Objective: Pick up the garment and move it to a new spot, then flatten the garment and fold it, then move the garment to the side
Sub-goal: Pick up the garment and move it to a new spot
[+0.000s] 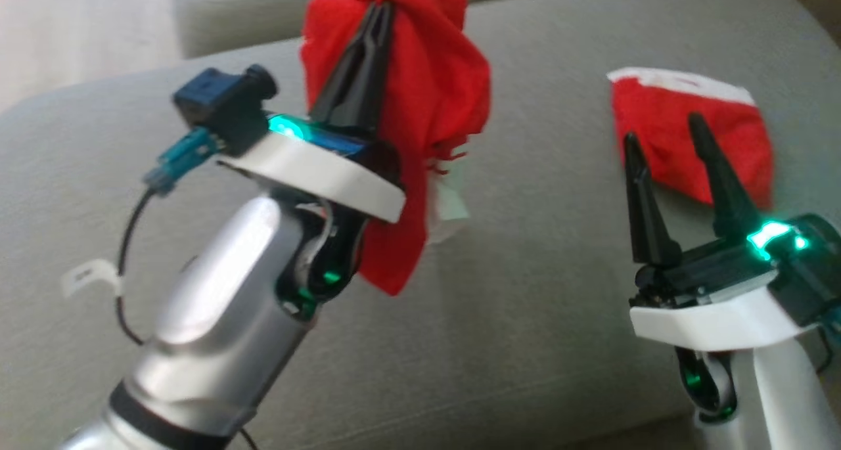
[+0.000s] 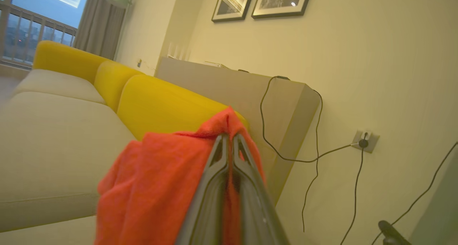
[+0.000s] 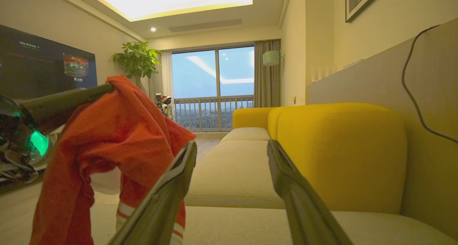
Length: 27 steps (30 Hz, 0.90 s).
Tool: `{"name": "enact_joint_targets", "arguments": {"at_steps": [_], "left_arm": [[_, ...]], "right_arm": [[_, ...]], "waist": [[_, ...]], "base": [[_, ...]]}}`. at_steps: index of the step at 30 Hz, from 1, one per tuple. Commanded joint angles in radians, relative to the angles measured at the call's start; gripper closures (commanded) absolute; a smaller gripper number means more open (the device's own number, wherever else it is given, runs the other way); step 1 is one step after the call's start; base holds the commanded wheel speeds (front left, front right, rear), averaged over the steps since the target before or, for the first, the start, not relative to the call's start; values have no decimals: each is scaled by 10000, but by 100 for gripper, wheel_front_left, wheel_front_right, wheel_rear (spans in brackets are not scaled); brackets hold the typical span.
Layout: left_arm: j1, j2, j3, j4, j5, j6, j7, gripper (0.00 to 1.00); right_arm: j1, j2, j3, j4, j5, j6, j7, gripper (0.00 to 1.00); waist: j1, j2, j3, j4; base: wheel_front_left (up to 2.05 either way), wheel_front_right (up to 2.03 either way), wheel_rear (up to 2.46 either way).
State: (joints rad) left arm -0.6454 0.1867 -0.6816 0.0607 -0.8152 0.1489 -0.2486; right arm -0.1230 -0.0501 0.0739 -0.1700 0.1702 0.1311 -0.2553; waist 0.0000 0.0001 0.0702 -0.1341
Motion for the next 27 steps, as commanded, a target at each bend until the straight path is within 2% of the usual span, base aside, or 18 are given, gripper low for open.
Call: {"name": "enact_joint_targets", "arguments": {"at_steps": [1, 7, 13, 15, 19, 23, 27], "left_arm": [[-799, -20, 371, -94, 262, -9, -111, 100], [-936, -458, 285, 1311, 1346, -84, -127, 100], [-700, -415, -319, 3537, 2290, -390, -130, 99], [-681, -421, -525, 4242, 2602, -388, -130, 0], [-761, -530, -543, 4960, 2958, -470, -130, 0], [-722, -564, -200, 4832, 3107, -558, -131, 0], [-376, -336, 368, 4237, 3413, -592, -131, 0]], "right_arm": [[-467, -1, 246, -475, 112, -4, -63, 0], [-444, -1, 174, -449, 388, -4, -63, 0], [-432, -1, 289, -122, 604, -4, -64, 0], [-419, -1, 354, 90, 616, -4, -64, 0], [-393, -1, 375, 573, 684, -4, -64, 0], [-363, -1, 248, 876, 792, -4, -64, 0], [-300, -1, -23, 1232, 848, -4, -64, 0]], "waist": [[0, -1, 646, -853], [0, -1, 1164, -1524], [0, -1, 1456, -1692], [0, -1, 1482, -1652], [0, -1, 1450, -1401], [0, -1, 1306, -1077], [0, -1, 968, -558]], "base": [[0, 0, 0], [0, 0, 0], [0, 0, 0], [0, 0, 0], [0, 0, 0], [0, 0, 0], [0, 0, 0]]}}
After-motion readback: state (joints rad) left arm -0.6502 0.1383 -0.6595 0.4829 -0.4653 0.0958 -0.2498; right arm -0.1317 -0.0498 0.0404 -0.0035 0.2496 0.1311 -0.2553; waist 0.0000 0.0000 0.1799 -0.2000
